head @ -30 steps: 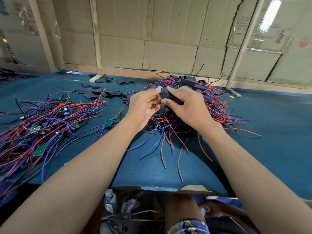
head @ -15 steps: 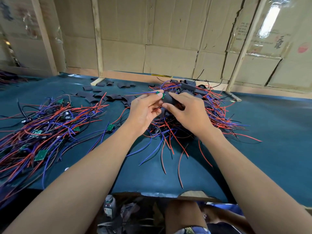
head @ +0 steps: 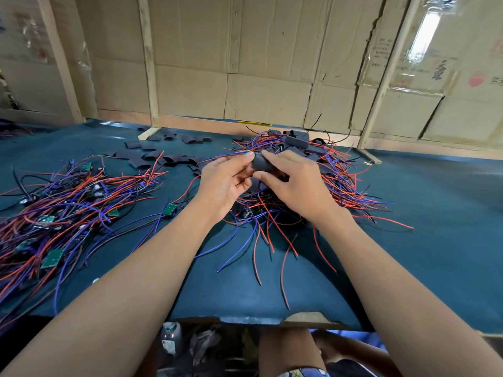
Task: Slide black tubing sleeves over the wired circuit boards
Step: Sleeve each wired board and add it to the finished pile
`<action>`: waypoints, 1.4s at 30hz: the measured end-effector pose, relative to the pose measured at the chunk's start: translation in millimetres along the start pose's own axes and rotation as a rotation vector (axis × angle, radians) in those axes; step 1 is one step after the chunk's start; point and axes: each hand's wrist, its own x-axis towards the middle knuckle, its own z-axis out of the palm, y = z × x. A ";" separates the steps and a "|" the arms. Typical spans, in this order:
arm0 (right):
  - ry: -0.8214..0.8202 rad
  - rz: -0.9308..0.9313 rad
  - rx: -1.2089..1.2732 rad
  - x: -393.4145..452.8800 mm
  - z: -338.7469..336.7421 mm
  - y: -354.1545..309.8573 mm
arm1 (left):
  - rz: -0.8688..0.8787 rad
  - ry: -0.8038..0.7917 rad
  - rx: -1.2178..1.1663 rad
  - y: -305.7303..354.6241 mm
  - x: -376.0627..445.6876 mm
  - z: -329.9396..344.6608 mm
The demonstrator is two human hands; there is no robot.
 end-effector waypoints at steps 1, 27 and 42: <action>0.001 0.004 0.001 -0.1 0.2 -0.1 | 0.000 -0.005 0.007 0.9 -0.2 0.1; 0.076 0.072 -0.025 1.5 10.0 -2.3 | 0.159 -0.010 0.156 -2.2 -3.4 0.2; -0.022 0.074 -0.097 0.3 7.0 -3.5 | 0.194 0.014 0.167 -3.4 -0.8 2.5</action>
